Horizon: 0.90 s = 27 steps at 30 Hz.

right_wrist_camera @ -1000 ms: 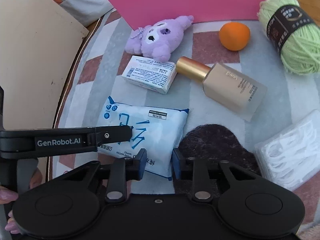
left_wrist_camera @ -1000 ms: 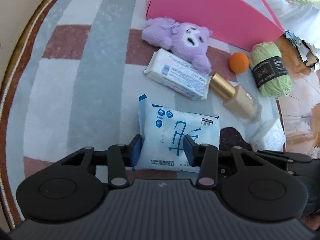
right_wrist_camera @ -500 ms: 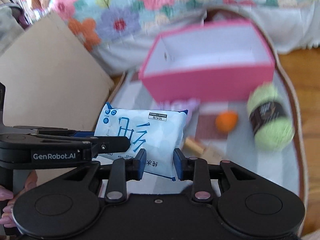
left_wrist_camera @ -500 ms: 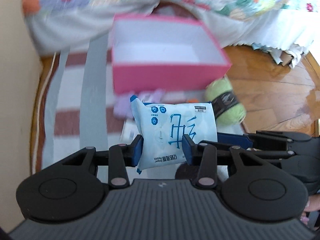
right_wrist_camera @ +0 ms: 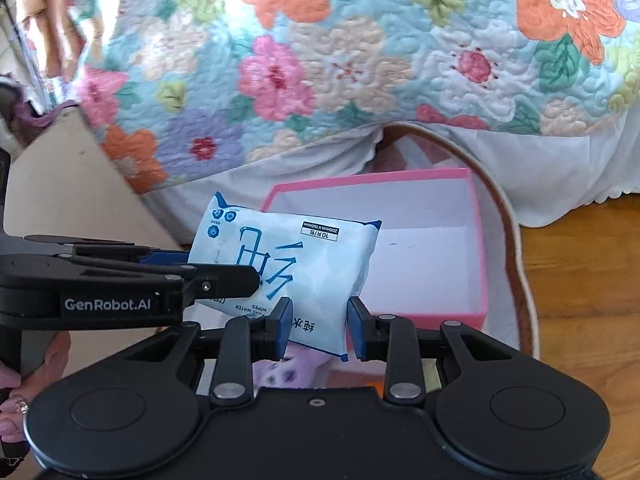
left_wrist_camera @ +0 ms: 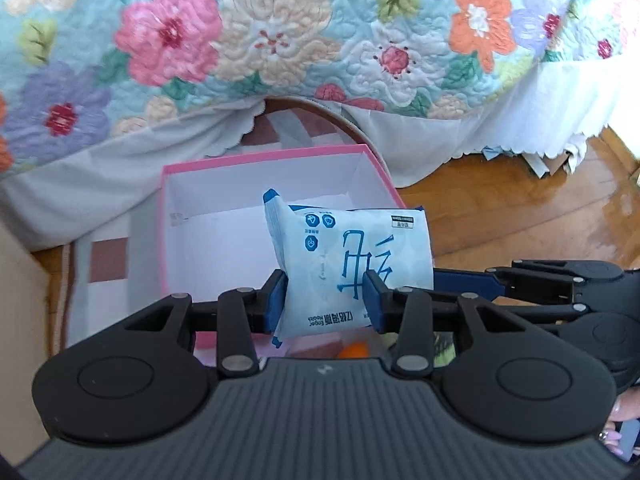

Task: Organize objects
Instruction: 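Lift the wipes pack with the left tool and release it inside the pink box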

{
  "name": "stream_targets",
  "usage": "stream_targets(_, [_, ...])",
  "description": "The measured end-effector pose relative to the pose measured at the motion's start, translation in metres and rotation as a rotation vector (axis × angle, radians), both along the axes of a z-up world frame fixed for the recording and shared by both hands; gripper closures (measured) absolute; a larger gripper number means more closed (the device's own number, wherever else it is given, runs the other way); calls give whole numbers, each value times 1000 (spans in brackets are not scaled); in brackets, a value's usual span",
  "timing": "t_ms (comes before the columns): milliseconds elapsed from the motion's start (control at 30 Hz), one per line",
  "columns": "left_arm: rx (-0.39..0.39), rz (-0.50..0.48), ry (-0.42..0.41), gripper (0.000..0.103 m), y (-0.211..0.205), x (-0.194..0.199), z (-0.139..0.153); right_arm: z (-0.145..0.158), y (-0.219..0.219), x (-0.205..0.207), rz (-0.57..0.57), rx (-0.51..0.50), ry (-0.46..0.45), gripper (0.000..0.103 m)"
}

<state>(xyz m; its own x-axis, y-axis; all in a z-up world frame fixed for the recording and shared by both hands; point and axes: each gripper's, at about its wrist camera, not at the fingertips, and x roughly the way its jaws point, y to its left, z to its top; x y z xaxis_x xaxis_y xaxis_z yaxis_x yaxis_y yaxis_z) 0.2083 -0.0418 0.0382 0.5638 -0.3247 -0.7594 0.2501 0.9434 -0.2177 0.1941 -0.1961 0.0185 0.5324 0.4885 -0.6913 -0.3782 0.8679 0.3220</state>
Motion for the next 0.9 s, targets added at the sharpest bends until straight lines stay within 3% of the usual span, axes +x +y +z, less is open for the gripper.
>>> stream_targets(167, [-88,31,65,63,-5,55,-32,-12,1,50,-3,-121,5,69])
stream_targets(400, [-123,32,152,62,-8,127,-84,-52,16,115,40,-278,100,71])
stream_targets(700, [-215,126,277,62,3,170,-142,-100,48,150,75,-467,81,71])
stream_targets(900, [-242,152,325,61,0,187,-159,-114,58,162,89,-564,68,71])
